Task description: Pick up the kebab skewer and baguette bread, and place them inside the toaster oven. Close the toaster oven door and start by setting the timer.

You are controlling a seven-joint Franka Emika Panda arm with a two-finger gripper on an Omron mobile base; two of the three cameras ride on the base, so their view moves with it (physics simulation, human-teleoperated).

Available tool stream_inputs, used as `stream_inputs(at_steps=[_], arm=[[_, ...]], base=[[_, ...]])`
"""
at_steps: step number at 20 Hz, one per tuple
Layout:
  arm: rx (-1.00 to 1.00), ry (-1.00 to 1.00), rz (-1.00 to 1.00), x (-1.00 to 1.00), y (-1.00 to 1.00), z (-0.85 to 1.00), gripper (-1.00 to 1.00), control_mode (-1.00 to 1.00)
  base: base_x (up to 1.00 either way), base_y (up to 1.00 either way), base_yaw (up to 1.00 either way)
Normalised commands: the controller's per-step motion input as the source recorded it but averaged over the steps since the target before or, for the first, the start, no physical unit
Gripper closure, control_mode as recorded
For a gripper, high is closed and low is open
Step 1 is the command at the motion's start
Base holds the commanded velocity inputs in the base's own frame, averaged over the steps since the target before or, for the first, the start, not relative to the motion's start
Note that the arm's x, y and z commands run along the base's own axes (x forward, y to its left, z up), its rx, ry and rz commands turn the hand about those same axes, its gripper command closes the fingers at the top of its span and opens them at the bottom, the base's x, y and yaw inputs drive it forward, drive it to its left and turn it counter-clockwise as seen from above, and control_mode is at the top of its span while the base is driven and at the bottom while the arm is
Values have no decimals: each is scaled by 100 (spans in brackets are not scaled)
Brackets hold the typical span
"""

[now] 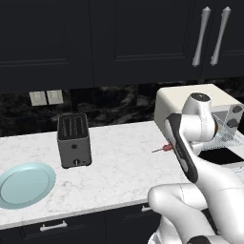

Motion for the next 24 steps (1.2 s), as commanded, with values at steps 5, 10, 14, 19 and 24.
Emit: stream_inputs(at_steps=[5, 10, 14, 19, 24], arm=[[1, -3, 0, 17, -100, 0, 100, -100], [2, -2, 0, 35, -100, 0, 100, -100], [3, -1, 5, 59, -97, 4, 100, -100], [7, 0, 4, 23, -83, -15, 100, -100], [7, 0, 2, 44, -66, -17, 100, -100]], base=[[0, 0, 0], [0, 0, 0], [0, 0, 0], [0, 0, 0], [0, 0, 0]])
